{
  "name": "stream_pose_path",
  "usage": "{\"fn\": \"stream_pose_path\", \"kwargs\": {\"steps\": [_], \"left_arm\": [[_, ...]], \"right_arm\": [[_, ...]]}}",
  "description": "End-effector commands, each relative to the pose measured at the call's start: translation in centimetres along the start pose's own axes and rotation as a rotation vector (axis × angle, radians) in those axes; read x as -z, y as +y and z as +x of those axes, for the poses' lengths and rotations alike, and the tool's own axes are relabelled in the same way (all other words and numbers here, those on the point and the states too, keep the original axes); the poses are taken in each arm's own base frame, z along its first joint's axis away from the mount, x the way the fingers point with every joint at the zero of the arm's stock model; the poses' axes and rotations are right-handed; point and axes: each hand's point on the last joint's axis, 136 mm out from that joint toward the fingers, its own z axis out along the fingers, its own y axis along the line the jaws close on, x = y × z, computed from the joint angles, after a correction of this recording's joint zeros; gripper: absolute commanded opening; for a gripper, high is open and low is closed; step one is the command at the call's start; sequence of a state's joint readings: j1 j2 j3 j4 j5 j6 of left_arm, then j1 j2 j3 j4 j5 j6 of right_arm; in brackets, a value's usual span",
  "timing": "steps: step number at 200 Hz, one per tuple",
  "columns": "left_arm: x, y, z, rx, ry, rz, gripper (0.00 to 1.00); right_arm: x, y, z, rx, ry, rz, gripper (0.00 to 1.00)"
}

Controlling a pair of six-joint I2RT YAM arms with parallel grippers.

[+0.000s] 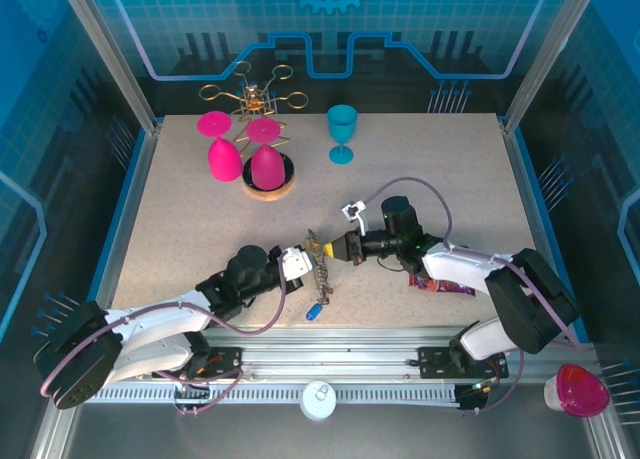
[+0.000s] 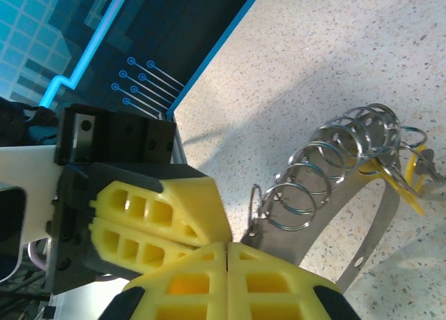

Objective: Put the keys on the keyring

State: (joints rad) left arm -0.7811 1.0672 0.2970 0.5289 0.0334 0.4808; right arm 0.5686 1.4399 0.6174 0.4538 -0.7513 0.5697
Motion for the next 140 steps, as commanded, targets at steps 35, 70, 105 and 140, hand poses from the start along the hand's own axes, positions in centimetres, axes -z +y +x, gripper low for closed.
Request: {"fn": "stream_pose_path", "kwargs": {"steps": [35, 70, 105, 140], "left_arm": [[0.1, 0.4, -1.3, -0.027, -0.05, -0.02, 0.0], [0.1, 0.5, -1.3, -0.026, -0.051, -0.02, 0.0], [0.1, 0.4, -1.4, -0.028, -0.053, -0.017, 0.0], [0.1, 0.3, -1.4, -0.027, -0.055, -0.014, 0.0]], "right_arm": [[0.1, 0.8, 0.5, 0.001, 0.019, -0.037, 0.0], [-0.4, 0.7, 0.3, -0.002, 0.023, -0.039, 0.0], [-0.7, 0.4, 0.1, -0.007, 0.021, -0.034, 0.0], [-0.9, 0.4, -0.1, -0.007, 0.013, -0.034, 0.0]]}}
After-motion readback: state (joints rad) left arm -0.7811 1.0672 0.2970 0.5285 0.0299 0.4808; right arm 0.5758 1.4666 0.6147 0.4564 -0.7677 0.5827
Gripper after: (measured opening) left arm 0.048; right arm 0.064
